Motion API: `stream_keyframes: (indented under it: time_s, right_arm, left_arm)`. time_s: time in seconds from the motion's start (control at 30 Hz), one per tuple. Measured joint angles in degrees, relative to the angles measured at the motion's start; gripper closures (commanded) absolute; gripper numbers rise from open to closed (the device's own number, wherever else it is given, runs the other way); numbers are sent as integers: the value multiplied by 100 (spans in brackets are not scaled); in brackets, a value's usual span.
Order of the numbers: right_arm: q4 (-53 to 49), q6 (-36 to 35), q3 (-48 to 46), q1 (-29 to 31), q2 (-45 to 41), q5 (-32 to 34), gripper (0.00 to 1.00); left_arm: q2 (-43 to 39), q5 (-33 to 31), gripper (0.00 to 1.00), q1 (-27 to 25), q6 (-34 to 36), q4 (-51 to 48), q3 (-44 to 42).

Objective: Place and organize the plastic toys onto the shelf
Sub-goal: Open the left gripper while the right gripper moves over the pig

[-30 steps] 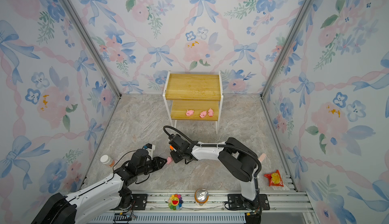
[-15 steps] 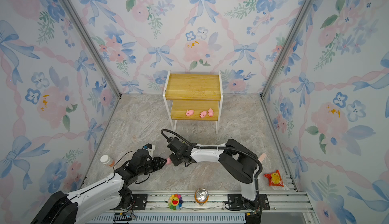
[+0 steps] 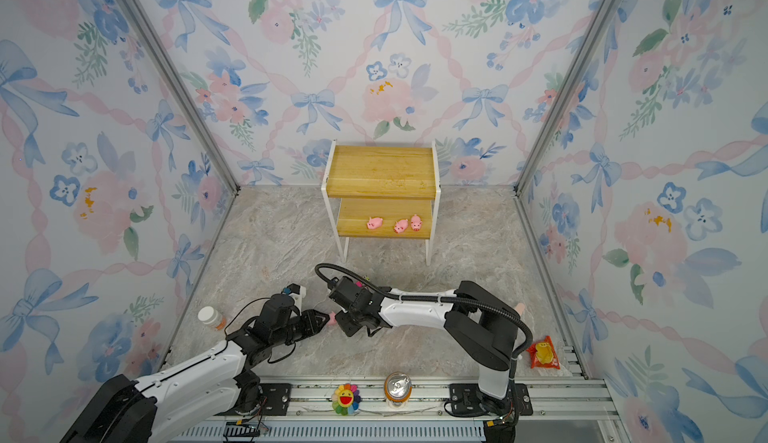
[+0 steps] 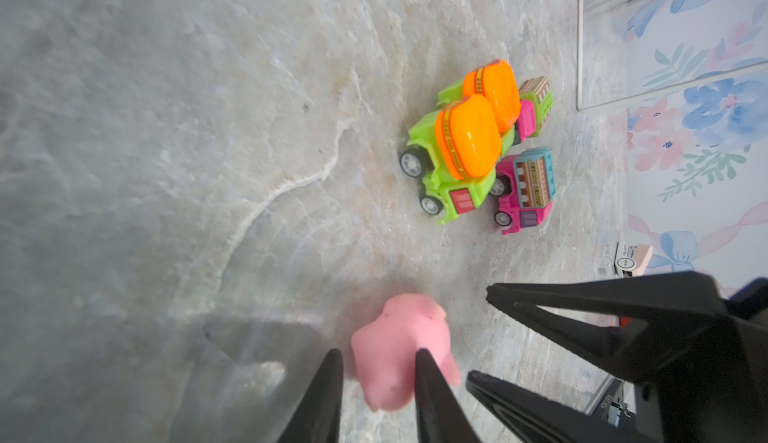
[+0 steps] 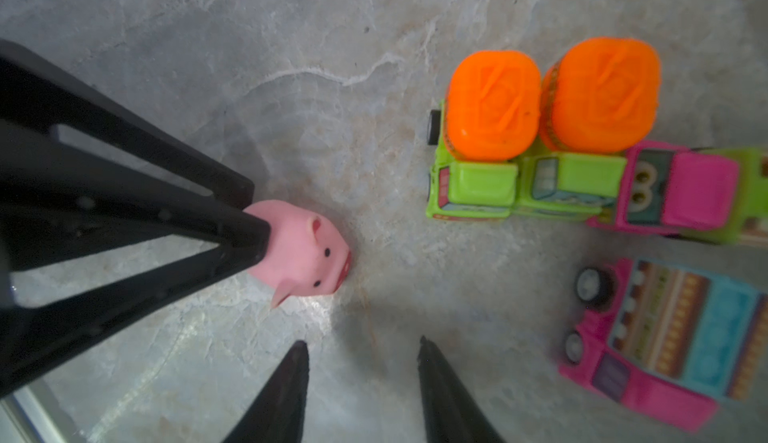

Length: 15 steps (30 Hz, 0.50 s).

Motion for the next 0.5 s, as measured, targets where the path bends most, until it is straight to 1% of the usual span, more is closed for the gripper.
stream_keyframes:
  time_s: [0.1, 0.23, 0.37, 0.5]
  right_arm:
    - [-26, -330, 0, 0, -26, -131, 54]
    - [-297, -1016, 81, -44, -42, -372, 52]
    - [-632, -1727, 275, -186, -44, -815, 52]
    - [-835, -2319, 437, -494, -44, -1270, 53]
  left_arm:
    - [-55, -2, 66, 13, 37, -79, 26]
    - [-407, -22, 62, 79, 103, -315, 83]
    - [-732, -20, 61, 177, 109, -455, 160]
    - [-831, -7, 61, 341, 129, -610, 179]
